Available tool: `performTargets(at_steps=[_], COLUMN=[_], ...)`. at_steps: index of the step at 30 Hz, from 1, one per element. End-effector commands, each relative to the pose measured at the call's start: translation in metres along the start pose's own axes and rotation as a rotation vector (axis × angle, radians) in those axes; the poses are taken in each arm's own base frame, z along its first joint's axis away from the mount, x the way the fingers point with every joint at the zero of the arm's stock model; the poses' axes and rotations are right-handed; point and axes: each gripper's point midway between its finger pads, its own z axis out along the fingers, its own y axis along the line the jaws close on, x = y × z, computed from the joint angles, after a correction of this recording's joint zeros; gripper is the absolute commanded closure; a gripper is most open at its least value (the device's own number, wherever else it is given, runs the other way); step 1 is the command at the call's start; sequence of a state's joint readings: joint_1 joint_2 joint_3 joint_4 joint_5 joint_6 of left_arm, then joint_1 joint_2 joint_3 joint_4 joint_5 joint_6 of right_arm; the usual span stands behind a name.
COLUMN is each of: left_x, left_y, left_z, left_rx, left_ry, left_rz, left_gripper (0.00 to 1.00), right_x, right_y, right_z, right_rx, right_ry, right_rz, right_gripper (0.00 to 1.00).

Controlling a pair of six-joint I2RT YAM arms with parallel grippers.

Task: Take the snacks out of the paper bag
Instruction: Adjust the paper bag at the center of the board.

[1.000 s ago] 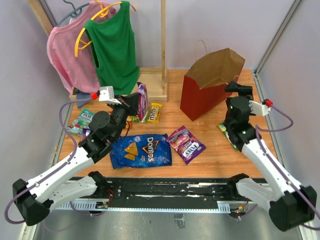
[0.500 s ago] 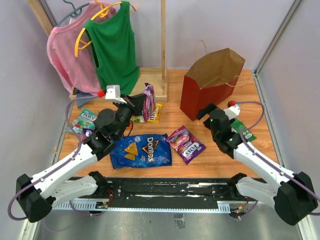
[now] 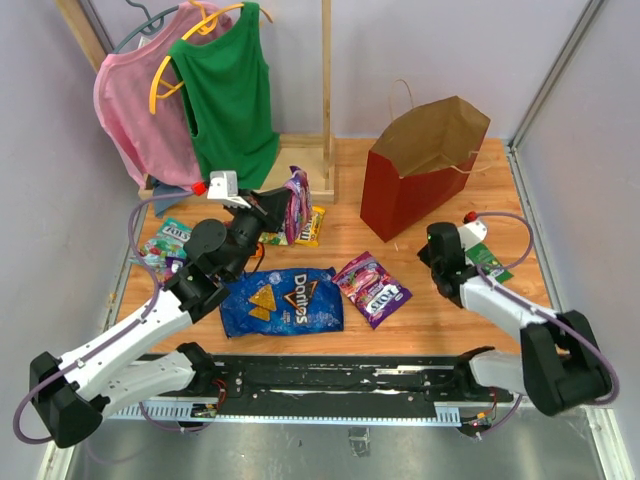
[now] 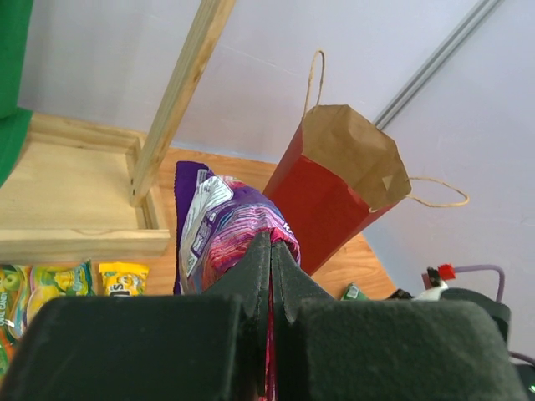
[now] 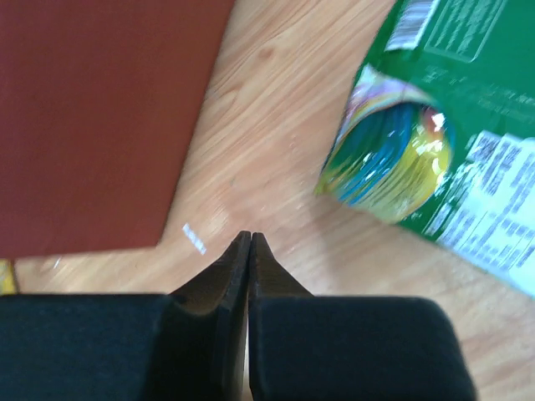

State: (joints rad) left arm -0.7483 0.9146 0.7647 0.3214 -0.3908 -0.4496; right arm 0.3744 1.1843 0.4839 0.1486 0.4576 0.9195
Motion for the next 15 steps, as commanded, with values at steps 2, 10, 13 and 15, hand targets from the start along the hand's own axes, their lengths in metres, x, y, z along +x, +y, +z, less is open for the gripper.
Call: performTargets(at_steps=[2, 10, 13, 15], left_x=[-0.037, -0.034, -0.034, -0.035], left_y=[-0.012, -0.014, -0.014, -0.013], left_z=[-0.007, -0.005, -0.005, -0.005], left_rx=[0.043, 0.051, 0.052, 0.045], left_ry=[-0.097, -0.078, -0.074, -0.073], left_rz=[-0.027, 0.004, 0.013, 0.02], left_gripper=[0.99, 0.99, 0.99, 0.99], right_x=[-0.029, -0.034, -0.034, -0.032], right_y=[0.021, 0.054, 0.067, 0.076], right_z=[0.035, 0.091, 0.111, 0.122], right_rx=[-0.033, -0.028, -0.021, -0.03], right_ry=[-0.002, 0.046, 0.063, 0.076], right_rz=[0.097, 0.245, 0.279, 0.323], right_gripper=[0.99, 0.99, 0.99, 0.99])
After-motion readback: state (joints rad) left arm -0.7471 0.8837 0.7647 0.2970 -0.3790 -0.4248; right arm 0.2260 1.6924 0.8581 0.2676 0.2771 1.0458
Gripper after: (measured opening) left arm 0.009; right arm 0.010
